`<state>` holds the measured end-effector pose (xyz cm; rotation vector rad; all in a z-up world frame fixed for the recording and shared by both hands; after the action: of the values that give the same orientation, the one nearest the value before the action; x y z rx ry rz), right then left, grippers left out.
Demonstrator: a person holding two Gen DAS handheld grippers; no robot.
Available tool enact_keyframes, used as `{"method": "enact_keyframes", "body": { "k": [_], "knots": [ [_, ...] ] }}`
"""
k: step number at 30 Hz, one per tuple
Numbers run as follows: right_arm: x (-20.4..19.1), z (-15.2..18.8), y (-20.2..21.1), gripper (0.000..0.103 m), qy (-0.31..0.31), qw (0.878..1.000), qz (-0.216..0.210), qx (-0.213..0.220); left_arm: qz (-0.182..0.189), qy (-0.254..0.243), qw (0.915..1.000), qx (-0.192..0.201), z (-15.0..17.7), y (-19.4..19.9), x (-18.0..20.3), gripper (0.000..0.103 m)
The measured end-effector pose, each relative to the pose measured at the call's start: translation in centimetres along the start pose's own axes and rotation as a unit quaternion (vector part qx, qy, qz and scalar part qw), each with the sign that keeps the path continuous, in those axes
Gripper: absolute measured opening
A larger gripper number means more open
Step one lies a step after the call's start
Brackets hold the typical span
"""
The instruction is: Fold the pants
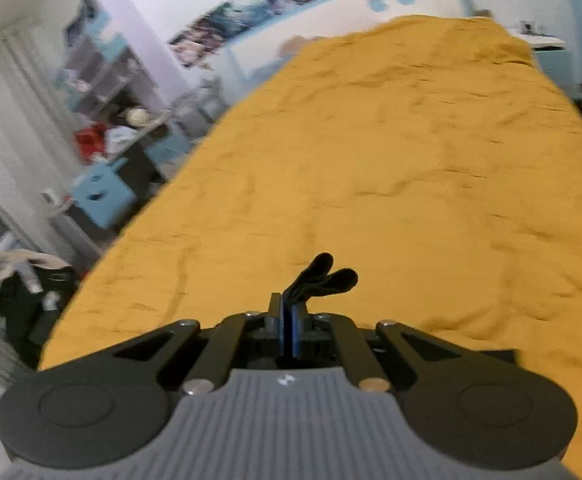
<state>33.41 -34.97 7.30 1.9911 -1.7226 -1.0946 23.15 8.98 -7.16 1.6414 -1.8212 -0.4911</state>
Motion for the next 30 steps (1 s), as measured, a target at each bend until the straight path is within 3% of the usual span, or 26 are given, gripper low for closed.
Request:
{"method": "enact_keyframes", "body": {
  "k": [6,11,14,18,19,22,30],
  "knots": [
    [9.3,5.3,-4.6,0.000,-0.047,0.995,0.058,-0.070,0.024,-0.029,0.9991,-0.016,0.0,-3.0,2.5,0.020],
    [14.3,8.9,-8.4,0.000,-0.041,0.990,0.113,-0.078,0.010,-0.066,0.9970,-0.039,0.6,-5.6,4.0,0.020],
    [14.2,8.8,-8.9,0.000,-0.031,0.992,0.109,-0.061,0.006,-0.072,0.9960,-0.051,1.0,-6.6,4.3,0.020],
    [11.1,7.4,-5.4,0.000,0.032,0.998,0.052,0.033,0.006,-0.073,0.9957,-0.057,1.2,-7.0,4.4,0.020],
    [10.8,7.5,-5.2,0.000,0.052,0.996,0.067,0.041,0.007,-0.070,0.9957,-0.059,1.2,-7.1,4.5,0.020],
    [13.6,9.5,-9.1,0.000,0.064,0.988,0.142,-0.003,0.002,-0.072,0.9954,-0.063,1.4,-7.7,4.7,0.020],
    [16.1,12.1,-12.9,0.000,0.064,0.984,0.168,-0.004,-0.007,-0.091,0.9932,-0.072,2.3,-8.4,5.1,0.020]
  ]
}}
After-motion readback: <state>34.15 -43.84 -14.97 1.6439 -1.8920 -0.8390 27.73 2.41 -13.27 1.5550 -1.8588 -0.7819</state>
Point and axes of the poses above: each gripper's, at about its wrist camera, not at the fingertips, and y roughly against the way its jaws point, x to its right, z to its underside, the point moved 6 cm from there along -y, roughly the way its jaws point, and after that the axes turned 6 degrees about z, right-handed, at the moved point
